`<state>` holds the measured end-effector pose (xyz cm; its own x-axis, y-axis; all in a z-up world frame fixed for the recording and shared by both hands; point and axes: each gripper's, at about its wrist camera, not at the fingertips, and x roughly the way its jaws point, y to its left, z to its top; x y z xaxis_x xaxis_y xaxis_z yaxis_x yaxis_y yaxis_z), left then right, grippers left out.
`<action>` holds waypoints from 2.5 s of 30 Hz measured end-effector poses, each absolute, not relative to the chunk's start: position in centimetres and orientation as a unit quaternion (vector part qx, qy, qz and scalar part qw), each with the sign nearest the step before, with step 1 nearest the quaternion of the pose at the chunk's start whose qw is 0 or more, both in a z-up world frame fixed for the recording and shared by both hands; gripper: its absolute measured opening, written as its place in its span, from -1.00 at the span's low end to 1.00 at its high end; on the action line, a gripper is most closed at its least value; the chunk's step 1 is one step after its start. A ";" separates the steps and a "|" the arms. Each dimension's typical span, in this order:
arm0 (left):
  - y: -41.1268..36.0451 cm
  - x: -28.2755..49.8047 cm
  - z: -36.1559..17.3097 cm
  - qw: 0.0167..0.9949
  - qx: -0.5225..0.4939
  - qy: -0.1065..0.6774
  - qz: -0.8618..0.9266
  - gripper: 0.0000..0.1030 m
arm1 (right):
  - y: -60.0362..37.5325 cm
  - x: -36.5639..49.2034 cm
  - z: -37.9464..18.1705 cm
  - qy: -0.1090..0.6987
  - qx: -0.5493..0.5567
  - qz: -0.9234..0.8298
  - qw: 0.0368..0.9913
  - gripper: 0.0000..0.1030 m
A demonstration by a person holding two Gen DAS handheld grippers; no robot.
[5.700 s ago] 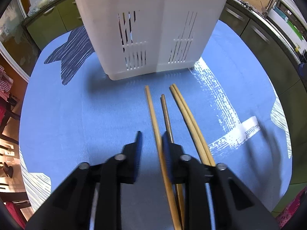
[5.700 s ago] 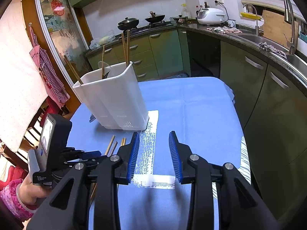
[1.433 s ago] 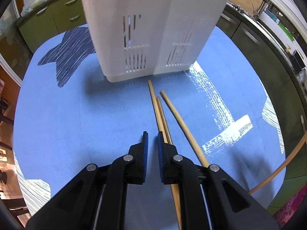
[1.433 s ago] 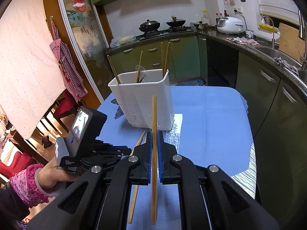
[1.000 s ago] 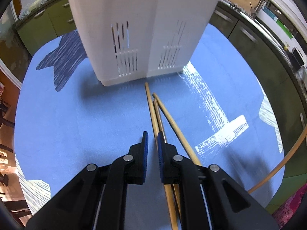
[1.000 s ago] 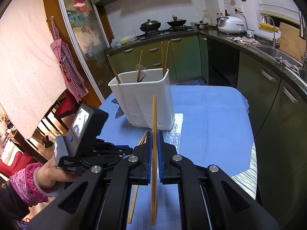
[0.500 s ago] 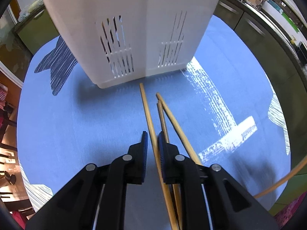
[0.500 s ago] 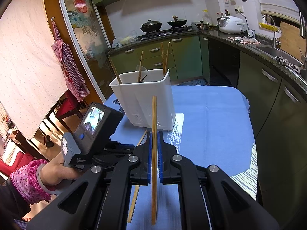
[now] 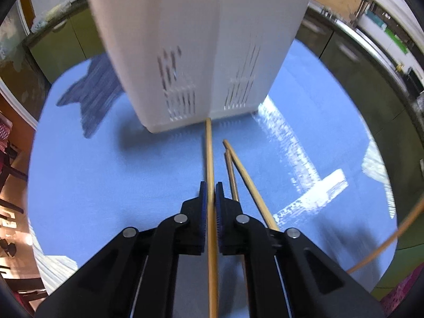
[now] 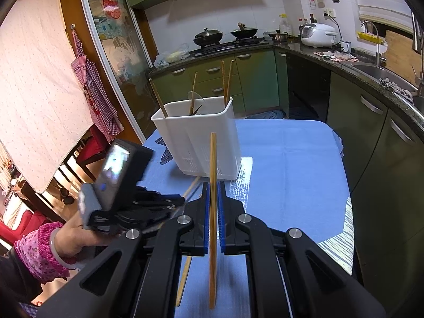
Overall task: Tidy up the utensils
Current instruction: 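Lift both held chopsticks and carry them toward the white holder, then lower the chopstick into the holder with the left tool and open it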
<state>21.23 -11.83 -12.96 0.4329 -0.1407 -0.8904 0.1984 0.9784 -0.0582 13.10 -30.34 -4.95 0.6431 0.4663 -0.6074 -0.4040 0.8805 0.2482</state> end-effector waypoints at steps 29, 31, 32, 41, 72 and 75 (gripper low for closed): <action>-6.8 6.8 -1.4 0.925 0.024 0.351 -0.146 -0.88 | -29.8 10.6 -3.3 0.331 0.025 0.235 0.914 -0.88; -6.7 6.6 -1.2 0.925 0.023 0.348 -0.150 -0.88 | -29.7 10.6 -3.2 0.330 0.025 0.236 0.914 -0.88; -6.7 6.4 -1.1 0.926 0.023 0.346 -0.151 -0.88 | -29.7 10.6 -3.3 0.331 0.024 0.236 0.913 -0.88; -6.2 5.8 0.0 0.931 0.017 0.333 -0.153 -0.88 | -29.5 10.8 -3.2 0.329 0.020 0.241 0.913 -0.88; -6.3 14.3 15.0 0.963 0.046 0.232 -0.130 -0.88 | -27.3 13.7 3.0 0.287 -0.013 0.245 0.926 -0.88; -6.5 15.6 15.9 0.967 0.047 0.221 -0.120 -0.88 | -27.6 13.9 2.8 0.290 -0.010 0.245 0.925 -0.88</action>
